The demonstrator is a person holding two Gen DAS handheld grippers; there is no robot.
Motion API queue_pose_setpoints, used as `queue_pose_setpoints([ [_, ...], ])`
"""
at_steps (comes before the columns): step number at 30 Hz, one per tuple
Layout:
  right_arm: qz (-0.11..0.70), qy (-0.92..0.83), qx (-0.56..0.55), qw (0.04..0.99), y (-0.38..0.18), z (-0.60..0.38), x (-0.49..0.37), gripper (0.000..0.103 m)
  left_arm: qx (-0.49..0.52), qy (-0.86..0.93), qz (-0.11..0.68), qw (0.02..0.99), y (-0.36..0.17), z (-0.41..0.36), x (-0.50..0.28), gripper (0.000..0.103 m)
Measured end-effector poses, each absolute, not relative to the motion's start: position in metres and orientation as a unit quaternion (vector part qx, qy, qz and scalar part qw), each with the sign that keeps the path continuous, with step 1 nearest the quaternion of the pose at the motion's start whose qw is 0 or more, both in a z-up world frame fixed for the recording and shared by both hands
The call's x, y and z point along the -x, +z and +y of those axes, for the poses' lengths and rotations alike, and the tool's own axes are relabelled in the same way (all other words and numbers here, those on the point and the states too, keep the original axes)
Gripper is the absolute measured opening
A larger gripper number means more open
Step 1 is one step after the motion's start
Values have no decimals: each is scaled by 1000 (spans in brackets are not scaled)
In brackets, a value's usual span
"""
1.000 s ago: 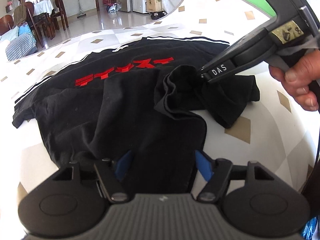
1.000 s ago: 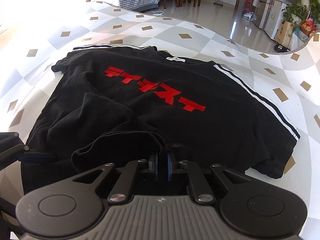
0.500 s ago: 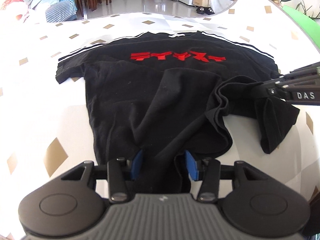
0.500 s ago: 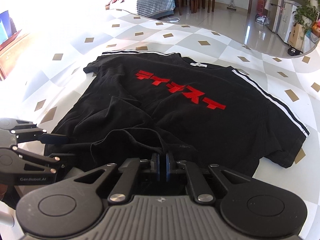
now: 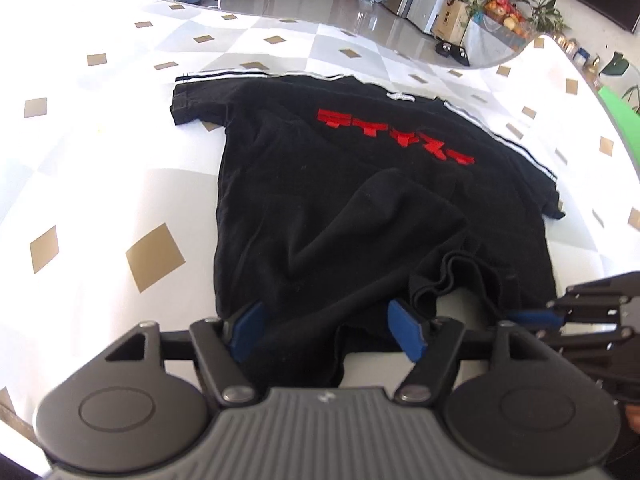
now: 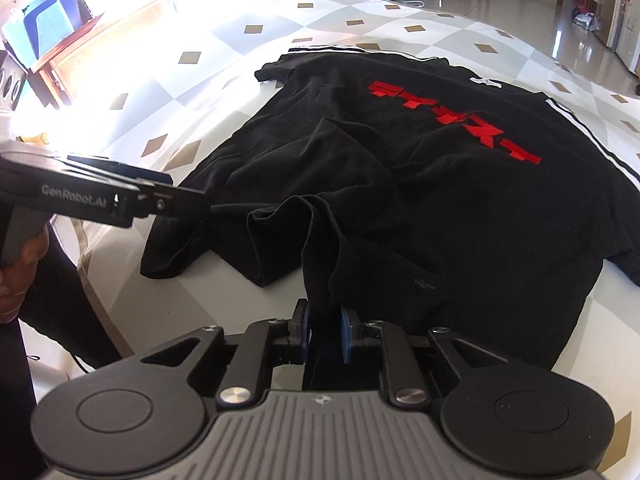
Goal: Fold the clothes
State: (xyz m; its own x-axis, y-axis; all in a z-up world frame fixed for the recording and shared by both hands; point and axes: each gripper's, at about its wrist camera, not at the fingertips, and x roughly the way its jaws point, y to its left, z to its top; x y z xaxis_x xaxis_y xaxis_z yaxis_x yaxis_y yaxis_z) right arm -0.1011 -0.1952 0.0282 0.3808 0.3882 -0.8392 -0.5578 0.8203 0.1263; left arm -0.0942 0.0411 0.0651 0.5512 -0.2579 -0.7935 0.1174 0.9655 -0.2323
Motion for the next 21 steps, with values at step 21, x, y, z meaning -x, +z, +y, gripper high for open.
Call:
queue_pose_setpoints([
  [21,431,228,100,867,25,-183,95,42,111,-81,431,892,44,33,56,90],
])
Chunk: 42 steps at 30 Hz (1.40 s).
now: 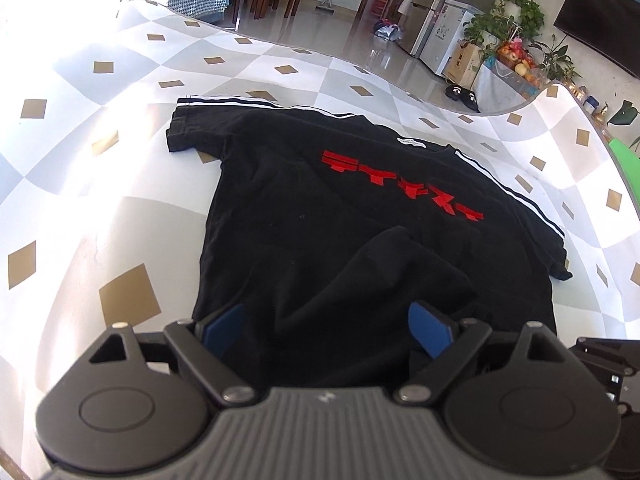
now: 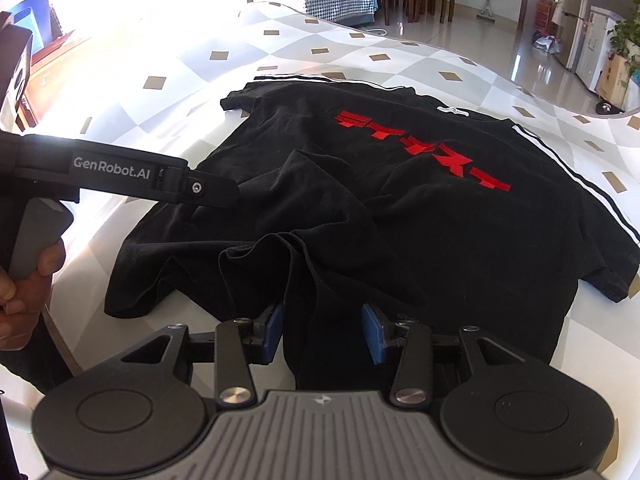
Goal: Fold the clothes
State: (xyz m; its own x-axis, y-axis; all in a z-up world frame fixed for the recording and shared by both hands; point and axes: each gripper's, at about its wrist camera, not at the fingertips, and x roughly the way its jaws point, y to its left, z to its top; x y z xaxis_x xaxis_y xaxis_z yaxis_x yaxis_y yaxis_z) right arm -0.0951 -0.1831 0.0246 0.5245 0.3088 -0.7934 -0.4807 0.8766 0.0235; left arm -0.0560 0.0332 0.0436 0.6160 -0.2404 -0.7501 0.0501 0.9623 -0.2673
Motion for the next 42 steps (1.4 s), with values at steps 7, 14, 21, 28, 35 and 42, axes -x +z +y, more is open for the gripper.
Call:
queue_pose_setpoints([
  [7,433,215,95,870,15,-182,89,30,104,-73,436,891,35,35,51,91],
  [14,456,236,131,848,11,-181,100,12,126,-40,447,885,29,49,51,92],
  [21,512,248,141,810,6,-190,113,12,109,-21,453,885,29,52,54,93],
  [28,527,265,149,794,3,-192,129,35,77,-7,463,883,28,46,57,98],
  [35,512,222,56,828,20,-211,125,40,49,27,497,866,17,47,57,99],
  [42,489,170,-64,853,36,-239,113,42,57,10,444,894,37,45,62,99],
])
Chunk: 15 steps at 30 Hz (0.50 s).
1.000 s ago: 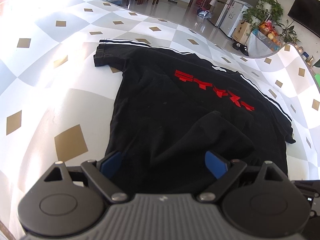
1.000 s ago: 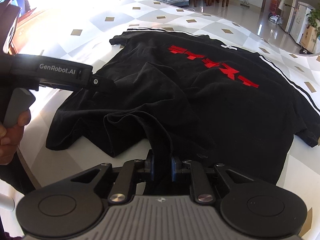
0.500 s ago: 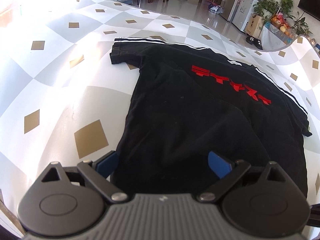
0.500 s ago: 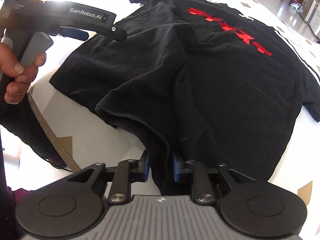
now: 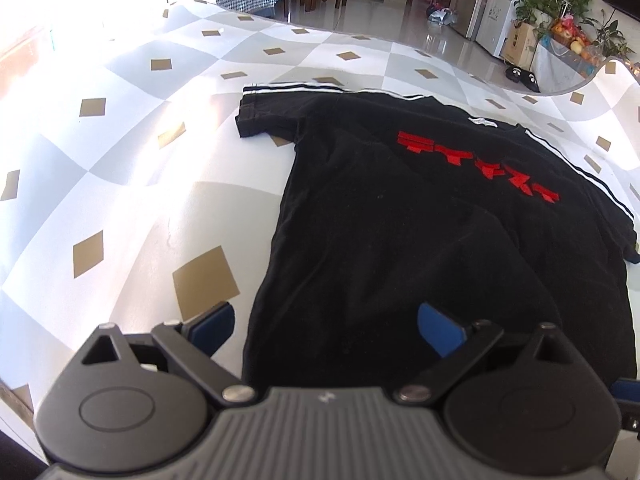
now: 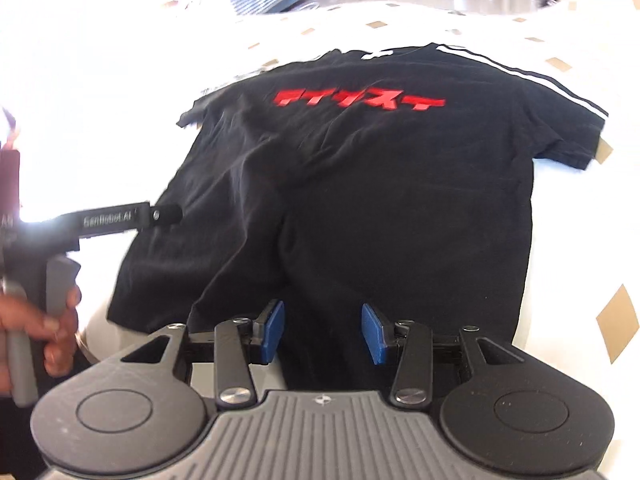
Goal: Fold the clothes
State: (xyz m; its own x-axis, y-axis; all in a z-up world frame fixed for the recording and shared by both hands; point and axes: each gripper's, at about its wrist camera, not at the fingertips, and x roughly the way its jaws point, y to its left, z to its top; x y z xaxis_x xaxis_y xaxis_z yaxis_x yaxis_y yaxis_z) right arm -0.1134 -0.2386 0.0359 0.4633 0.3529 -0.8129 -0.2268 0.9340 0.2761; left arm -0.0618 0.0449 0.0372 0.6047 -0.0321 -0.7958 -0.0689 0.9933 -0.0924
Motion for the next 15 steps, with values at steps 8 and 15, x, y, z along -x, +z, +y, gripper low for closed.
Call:
queue_pose_setpoints([
  [8,459,101,-97,877,44,-257,105,43,97,-15,425,900,45,45,57,99],
  [15,453,10,-100,886,38,-279,83,43,84,-29,430,898,41,34,51,99],
])
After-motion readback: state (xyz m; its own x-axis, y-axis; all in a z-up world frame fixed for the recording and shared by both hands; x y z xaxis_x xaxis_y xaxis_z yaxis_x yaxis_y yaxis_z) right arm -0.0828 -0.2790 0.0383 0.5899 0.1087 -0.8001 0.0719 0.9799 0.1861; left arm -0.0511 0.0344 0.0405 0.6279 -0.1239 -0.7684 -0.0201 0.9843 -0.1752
